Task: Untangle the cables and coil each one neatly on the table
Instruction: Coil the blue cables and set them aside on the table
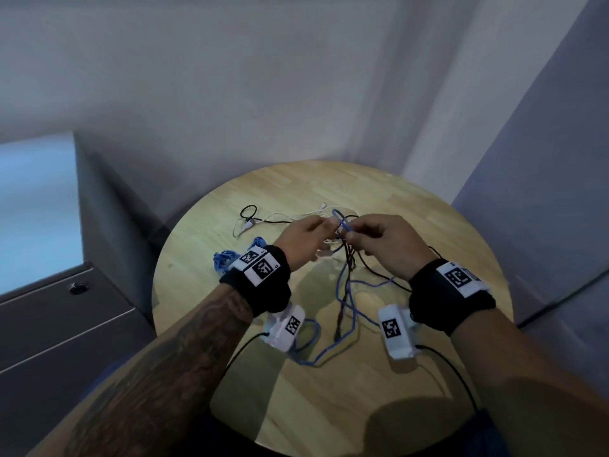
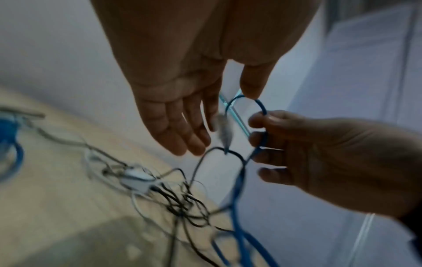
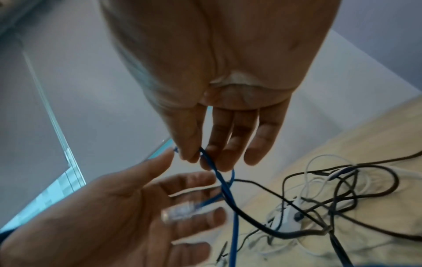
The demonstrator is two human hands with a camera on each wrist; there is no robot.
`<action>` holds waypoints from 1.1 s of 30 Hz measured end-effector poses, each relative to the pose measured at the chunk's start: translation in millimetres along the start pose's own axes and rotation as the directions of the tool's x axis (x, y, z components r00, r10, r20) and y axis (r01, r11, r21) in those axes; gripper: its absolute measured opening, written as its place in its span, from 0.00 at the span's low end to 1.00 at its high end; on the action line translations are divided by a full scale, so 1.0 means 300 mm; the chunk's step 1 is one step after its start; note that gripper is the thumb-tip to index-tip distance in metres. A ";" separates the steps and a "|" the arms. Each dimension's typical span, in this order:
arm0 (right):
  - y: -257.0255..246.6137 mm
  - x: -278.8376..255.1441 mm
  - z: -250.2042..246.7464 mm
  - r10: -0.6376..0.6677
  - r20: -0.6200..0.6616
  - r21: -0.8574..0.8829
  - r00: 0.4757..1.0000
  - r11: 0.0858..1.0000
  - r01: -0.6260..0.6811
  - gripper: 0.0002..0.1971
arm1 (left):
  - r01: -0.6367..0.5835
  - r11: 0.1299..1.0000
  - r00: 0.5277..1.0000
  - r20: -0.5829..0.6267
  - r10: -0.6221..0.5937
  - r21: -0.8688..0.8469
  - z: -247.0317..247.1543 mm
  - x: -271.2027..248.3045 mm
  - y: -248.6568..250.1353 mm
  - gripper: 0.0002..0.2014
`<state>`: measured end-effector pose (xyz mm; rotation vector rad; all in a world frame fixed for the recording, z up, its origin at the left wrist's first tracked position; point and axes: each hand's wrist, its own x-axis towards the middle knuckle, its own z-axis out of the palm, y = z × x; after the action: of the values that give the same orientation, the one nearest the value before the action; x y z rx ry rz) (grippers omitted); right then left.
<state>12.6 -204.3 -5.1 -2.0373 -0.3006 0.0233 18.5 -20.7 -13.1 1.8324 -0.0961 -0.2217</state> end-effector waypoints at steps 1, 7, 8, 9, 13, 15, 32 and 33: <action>-0.009 -0.004 -0.002 -0.004 0.008 0.052 1.000 0.999 0.004 0.03 | 0.085 0.986 0.995 0.071 -0.075 -0.143 0.016 -0.011 0.003 0.21; -0.033 -0.031 -0.025 0.022 -0.012 0.166 1.000 0.986 -0.020 0.04 | 0.164 0.873 0.979 0.182 -0.088 -0.459 0.020 -0.025 -0.033 0.21; -0.034 -0.031 -0.033 0.024 -0.042 0.156 0.999 0.988 -0.017 0.04 | 0.160 0.876 0.983 0.151 -0.101 -0.454 0.014 -0.022 -0.039 0.19; -0.038 -0.029 -0.040 0.036 -0.071 0.163 0.997 0.986 -0.024 0.04 | 0.161 0.878 0.986 0.106 -0.126 -0.451 0.004 -0.019 -0.043 0.18; -0.072 -0.020 -0.066 0.151 -0.186 0.447 0.971 0.893 -0.054 0.05 | 0.227 0.907 0.966 -0.037 -0.256 -0.354 -0.033 -0.008 -0.064 0.10; -0.089 -0.014 -0.091 0.153 -0.329 0.531 0.932 0.846 0.049 0.06 | 0.287 0.910 0.949 -0.043 -0.313 -0.299 -0.042 -0.004 -0.076 0.10; -0.163 -0.055 -0.093 -0.072 0.039 0.571 0.997 0.820 0.036 0.09 | -0.286 0.871 0.958 -0.090 0.273 -0.399 0.044 -0.083 0.088 0.26; -0.163 -0.058 -0.085 -0.067 0.082 0.559 0.994 0.829 0.010 0.09 | -0.254 0.847 0.963 -0.039 0.267 -0.466 0.046 -0.082 0.093 0.24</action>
<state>-10.5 -209.1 47.8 -1.4441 -0.3500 0.1697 -7.0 -36.8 12.7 1.3138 -0.2862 -0.0675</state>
